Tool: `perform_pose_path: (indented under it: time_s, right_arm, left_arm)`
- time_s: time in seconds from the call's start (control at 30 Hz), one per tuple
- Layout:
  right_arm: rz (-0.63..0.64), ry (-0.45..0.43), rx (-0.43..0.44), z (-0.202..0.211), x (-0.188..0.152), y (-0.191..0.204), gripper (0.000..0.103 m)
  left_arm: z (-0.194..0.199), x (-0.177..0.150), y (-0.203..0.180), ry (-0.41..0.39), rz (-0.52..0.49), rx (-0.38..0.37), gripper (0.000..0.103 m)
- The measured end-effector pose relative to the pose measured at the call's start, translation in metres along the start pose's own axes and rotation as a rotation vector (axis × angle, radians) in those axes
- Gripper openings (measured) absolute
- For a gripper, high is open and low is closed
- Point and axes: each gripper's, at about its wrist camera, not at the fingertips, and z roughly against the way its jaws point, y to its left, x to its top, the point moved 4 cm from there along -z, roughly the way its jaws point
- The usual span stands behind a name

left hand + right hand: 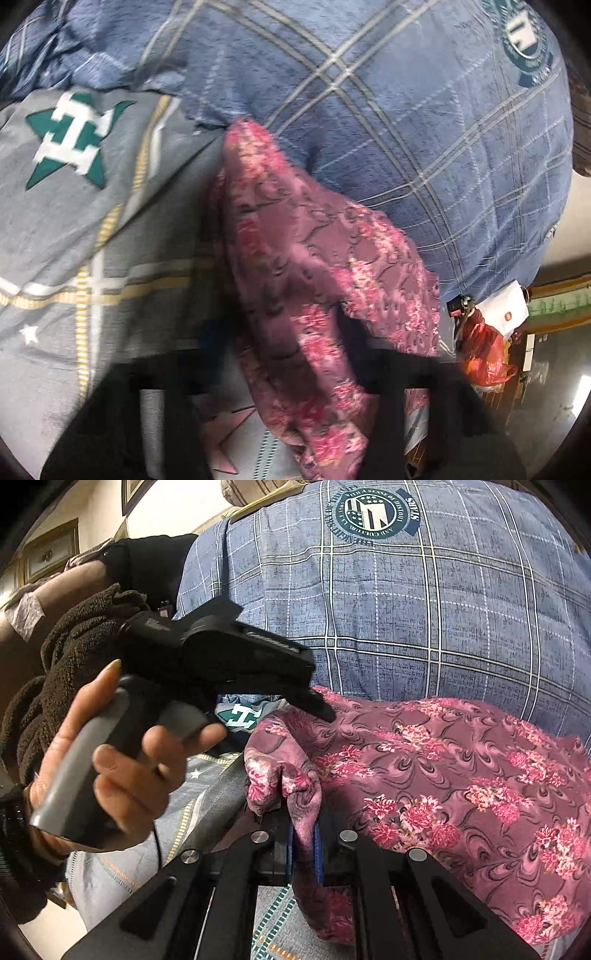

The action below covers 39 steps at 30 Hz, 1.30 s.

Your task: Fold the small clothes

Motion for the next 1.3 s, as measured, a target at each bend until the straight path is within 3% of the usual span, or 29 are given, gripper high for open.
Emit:
perform_pose_path:
  time_s: [0.27, 0.6, 1.07, 1.3]
  right_arm:
    - [-0.102, -0.059, 0.053, 0.029, 0.004, -0.023, 0.007]
    - [-0.249, -0.192, 0.053, 0.100, 0.003, -0.073, 0.007]
    - [-0.602, -0.285, 0.086, 0.154, -0.040, -0.186, 0.007]
    - [-0.759, -0.299, 0.090, 0.164, -0.076, -0.239, 0.007]
  left_arm:
    - [0.022, -0.011, -0.041, -0.076, -0.095, 0.039, 0.006]
    - [0.031, -0.035, -0.147, -0.128, -0.263, 0.024, 0.006]
    - [-0.048, -0.085, -0.261, -0.043, -0.414, 0.063, 0.006]
    - [-0.121, -0.114, -0.287, 0.061, -0.459, 0.106, 0.006]
